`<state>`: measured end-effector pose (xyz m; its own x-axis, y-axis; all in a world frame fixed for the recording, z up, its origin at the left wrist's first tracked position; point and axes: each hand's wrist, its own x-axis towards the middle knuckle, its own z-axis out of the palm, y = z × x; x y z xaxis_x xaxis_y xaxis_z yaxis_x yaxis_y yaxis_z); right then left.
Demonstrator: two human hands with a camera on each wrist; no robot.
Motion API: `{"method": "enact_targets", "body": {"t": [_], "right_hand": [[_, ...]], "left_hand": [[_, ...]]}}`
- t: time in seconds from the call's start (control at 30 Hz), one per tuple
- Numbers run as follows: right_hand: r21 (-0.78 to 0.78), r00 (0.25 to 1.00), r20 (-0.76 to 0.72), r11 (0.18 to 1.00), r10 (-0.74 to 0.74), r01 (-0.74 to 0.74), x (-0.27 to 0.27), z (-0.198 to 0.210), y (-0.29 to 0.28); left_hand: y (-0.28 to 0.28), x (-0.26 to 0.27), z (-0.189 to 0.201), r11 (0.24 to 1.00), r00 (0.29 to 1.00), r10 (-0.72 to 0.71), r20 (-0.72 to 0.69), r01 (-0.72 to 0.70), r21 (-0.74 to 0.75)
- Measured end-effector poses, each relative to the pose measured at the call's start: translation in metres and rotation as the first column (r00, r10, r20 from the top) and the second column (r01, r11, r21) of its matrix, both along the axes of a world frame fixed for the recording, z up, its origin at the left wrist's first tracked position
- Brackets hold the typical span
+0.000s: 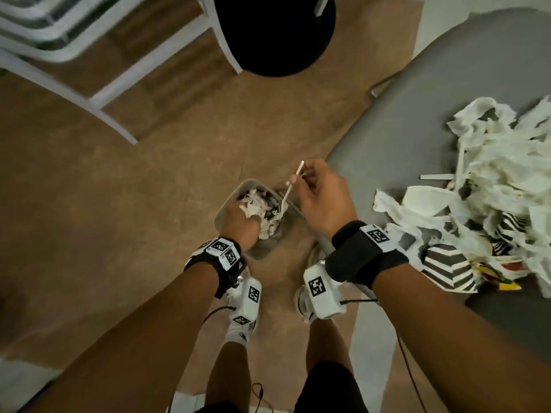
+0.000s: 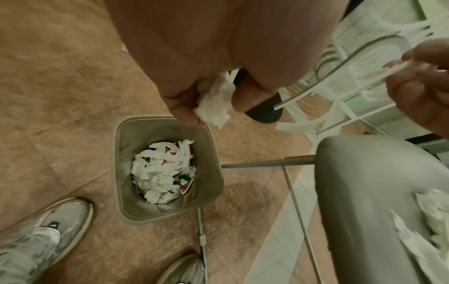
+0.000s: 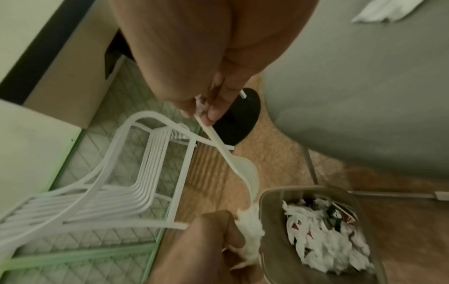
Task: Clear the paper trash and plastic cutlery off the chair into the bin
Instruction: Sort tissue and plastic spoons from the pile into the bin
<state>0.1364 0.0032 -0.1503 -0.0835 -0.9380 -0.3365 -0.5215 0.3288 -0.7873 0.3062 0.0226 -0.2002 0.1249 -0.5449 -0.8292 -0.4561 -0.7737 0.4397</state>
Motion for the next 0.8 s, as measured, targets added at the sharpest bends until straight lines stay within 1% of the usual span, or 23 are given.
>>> {"method": "enact_targets", "body": {"t": [0.03, 0.07, 0.13, 0.17, 0.2, 0.23, 0.27, 0.3, 0.37, 0.4, 0.43, 0.53, 0.6, 0.67, 0.8], "right_hand": [[0.014, 1.000, -0.009, 1.000, 0.020, -0.019, 0.009, -0.004, 0.003], [0.026, 0.999, -0.014, 0.999, 0.036, -0.036, 0.017, -0.008, 0.005], [0.053, 0.997, -0.030, 0.997, 0.064, -0.063, 0.032, -0.017, 0.009], [0.070, 0.996, -0.052, 0.995, 0.078, -0.075, 0.039, -0.023, 0.011], [0.093, 0.993, -0.072, 0.992, 0.090, -0.083, 0.045, -0.029, 0.013], [0.125, 0.992, -0.075, 0.988, 0.101, -0.091, 0.049, -0.034, 0.015], [0.182, 0.989, -0.072, 0.977, 0.126, -0.111, 0.053, -0.039, 0.017], [0.250, 0.981, -0.080, 0.956, 0.179, -0.154, 0.056, -0.045, 0.018], [0.395, 0.930, -0.134, 0.879, 0.343, -0.268, 0.058, -0.054, 0.020], [0.439, 0.901, -0.156, 0.846, 0.404, -0.303, 0.059, -0.056, 0.020], [0.455, 0.888, -0.164, 0.831, 0.431, -0.319, 0.058, -0.059, 0.021], [0.437, 0.915, -0.131, 0.851, 0.382, -0.292, 0.049, -0.055, 0.021], [0.390, 0.929, -0.129, 0.879, 0.346, -0.273, 0.040, -0.049, 0.019], [0.340, 0.947, -0.113, 0.908, 0.300, -0.247, 0.029, -0.039, 0.016], [0.285, 0.984, 0.004, 0.943, 0.181, -0.174, -0.005, -0.013, 0.014]], "left_hand": [[0.002, 0.008, -0.009, 1.000, 0.998, 0.009, -0.061, -0.008, 0.015], [0.005, 0.017, -0.022, 1.000, 0.995, -0.013, -0.097, 0.013, 0.000], [0.017, 0.039, -0.072, 0.998, 0.995, -0.055, -0.083, 0.055, -0.001], [0.020, 0.048, -0.084, 0.996, 0.994, -0.085, -0.070, 0.086, 0.008], [0.018, 0.053, -0.077, 0.991, 0.991, -0.129, -0.044, 0.131, 0.026], [0.014, 0.053, -0.050, 0.989, 0.990, -0.143, 0.001, 0.143, 0.025], [0.015, 0.057, -0.040, 0.989, 0.988, -0.151, 0.045, 0.150, 0.019], [0.017, 0.062, -0.034, 0.988, 0.986, -0.153, 0.070, 0.152, 0.017], [0.020, 0.074, -0.032, 0.985, 0.980, -0.171, 0.102, 0.171, 0.012], [0.023, 0.079, -0.030, 0.985, 0.978, -0.173, 0.119, 0.173, 0.014], [0.024, 0.083, -0.026, 0.986, 0.977, -0.167, 0.135, 0.167, 0.017], [0.023, 0.088, -0.020, 0.985, 0.974, -0.169, 0.149, 0.171, -0.001], [0.018, 0.083, -0.016, 0.980, 0.970, -0.192, 0.149, 0.196, -0.013], [0.009, 0.070, -0.009, 0.972, 0.964, -0.226, 0.138, 0.233, -0.035], [-0.010, 0.028, 0.007, 0.944, 0.945, -0.304, 0.117, 0.316, -0.100]]}}
